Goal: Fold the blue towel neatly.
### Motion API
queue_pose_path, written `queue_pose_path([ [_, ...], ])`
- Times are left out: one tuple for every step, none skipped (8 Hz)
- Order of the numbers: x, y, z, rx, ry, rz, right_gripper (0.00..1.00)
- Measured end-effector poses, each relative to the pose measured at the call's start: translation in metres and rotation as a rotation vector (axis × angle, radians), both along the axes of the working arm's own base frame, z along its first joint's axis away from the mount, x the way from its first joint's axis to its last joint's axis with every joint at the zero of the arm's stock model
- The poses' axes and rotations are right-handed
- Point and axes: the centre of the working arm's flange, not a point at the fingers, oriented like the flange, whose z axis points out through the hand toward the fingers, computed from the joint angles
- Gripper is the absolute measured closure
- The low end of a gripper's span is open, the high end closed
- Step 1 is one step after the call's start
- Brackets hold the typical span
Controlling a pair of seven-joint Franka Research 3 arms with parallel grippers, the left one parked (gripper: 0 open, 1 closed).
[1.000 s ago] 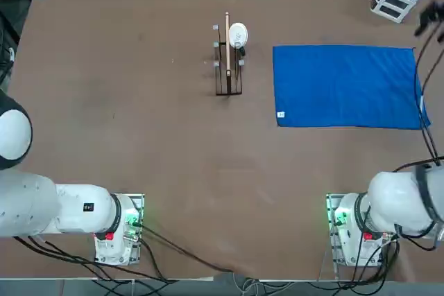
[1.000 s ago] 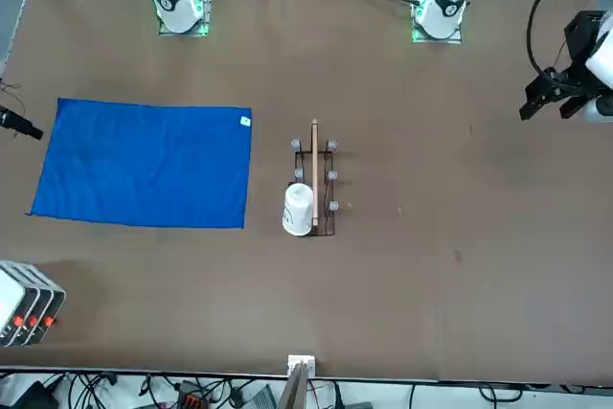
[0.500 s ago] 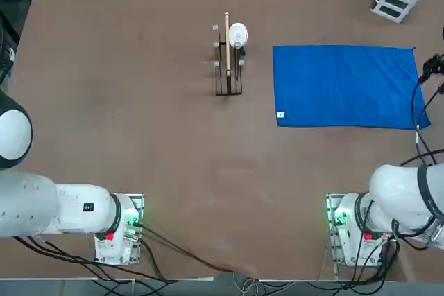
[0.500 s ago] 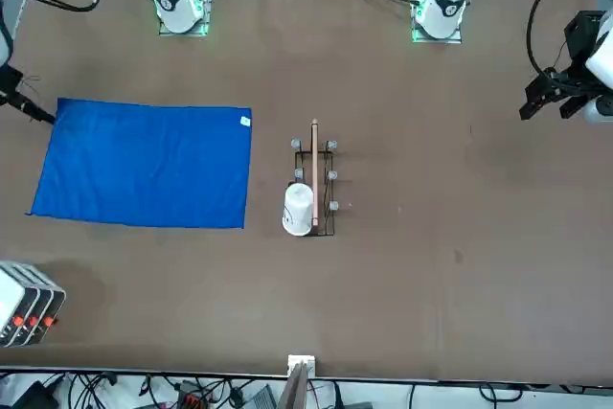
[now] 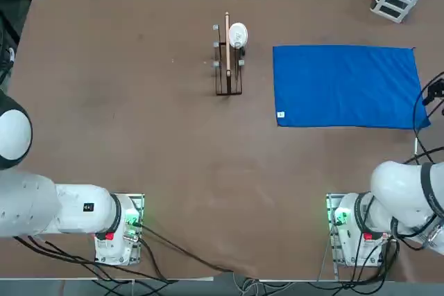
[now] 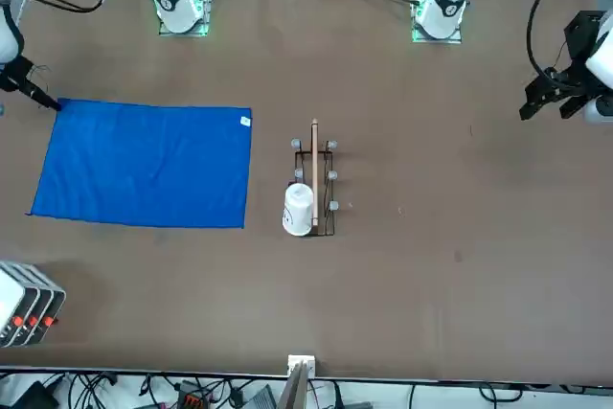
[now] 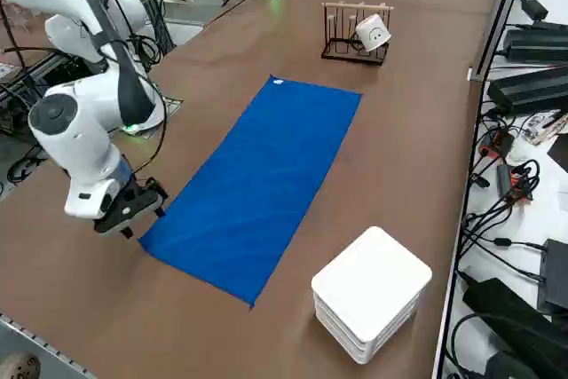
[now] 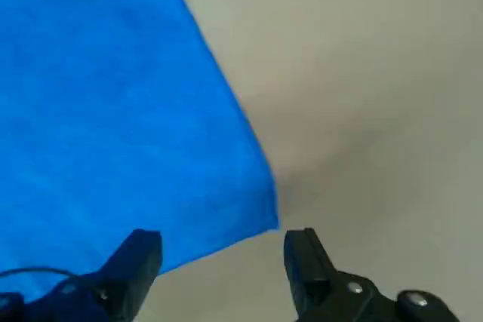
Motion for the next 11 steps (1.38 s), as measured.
queue_pose_path([
  [-0.008, -0.007, -0.009, -0.002, 0.001, -0.009, 0.02],
  [-0.012, -0.011, -0.018, -0.003, 0.003, -0.018, 0.04],
  [-0.015, -0.014, -0.027, -0.005, 0.006, -0.024, 0.05],
  [-0.017, -0.015, -0.036, -0.003, 0.011, -0.027, 0.06],
  [-0.018, -0.015, -0.042, -0.002, 0.013, -0.029, 0.07],
  [-0.018, -0.015, -0.046, -0.002, 0.013, -0.031, 0.08],
  [-0.018, -0.015, -0.049, -0.005, 0.012, -0.037, 0.1],
  [-0.018, -0.015, -0.051, -0.005, 0.011, -0.041, 0.12],
  [-0.018, -0.015, -0.052, -0.005, 0.012, -0.043, 0.17],
  [-0.018, -0.015, -0.053, -0.004, 0.012, -0.044, 0.24],
  [-0.019, -0.015, -0.053, -0.004, 0.012, -0.046, 0.32],
])
